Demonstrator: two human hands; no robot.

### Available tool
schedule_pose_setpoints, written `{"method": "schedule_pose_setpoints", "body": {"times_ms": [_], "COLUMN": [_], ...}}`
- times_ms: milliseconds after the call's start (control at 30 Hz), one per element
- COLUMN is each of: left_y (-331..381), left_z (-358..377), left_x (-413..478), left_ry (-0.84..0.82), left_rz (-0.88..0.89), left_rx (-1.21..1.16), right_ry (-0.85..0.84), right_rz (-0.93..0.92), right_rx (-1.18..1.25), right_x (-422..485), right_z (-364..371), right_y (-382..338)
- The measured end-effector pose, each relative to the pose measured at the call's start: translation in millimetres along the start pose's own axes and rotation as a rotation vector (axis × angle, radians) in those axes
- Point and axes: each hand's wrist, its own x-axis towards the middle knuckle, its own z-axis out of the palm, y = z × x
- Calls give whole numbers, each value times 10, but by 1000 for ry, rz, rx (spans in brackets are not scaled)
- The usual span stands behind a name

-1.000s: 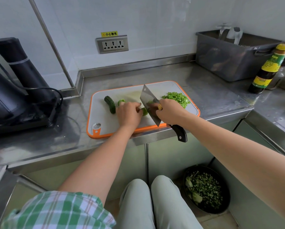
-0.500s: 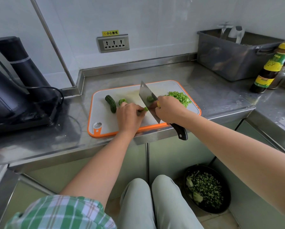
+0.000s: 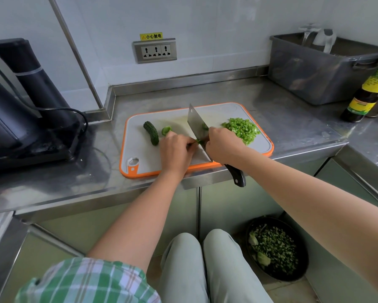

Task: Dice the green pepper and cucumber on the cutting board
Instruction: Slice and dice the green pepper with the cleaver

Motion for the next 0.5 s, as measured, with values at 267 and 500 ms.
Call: {"method": "schedule_pose_setpoints", "body": {"times_ms": [267,500], "left_y": [-5,-12], "left_z": [-29,-76], "left_x": [-1,-57], "left_ry": [-7,-33], "left_rz": [-24,2], "left_rx": [-15,32], "right_ry": [-103,-97], "right_rz": [28,33], "right_rx": [32,111], "right_x": [119,110], "right_z": [-100,-106], "right_y": [-62,-84]}}
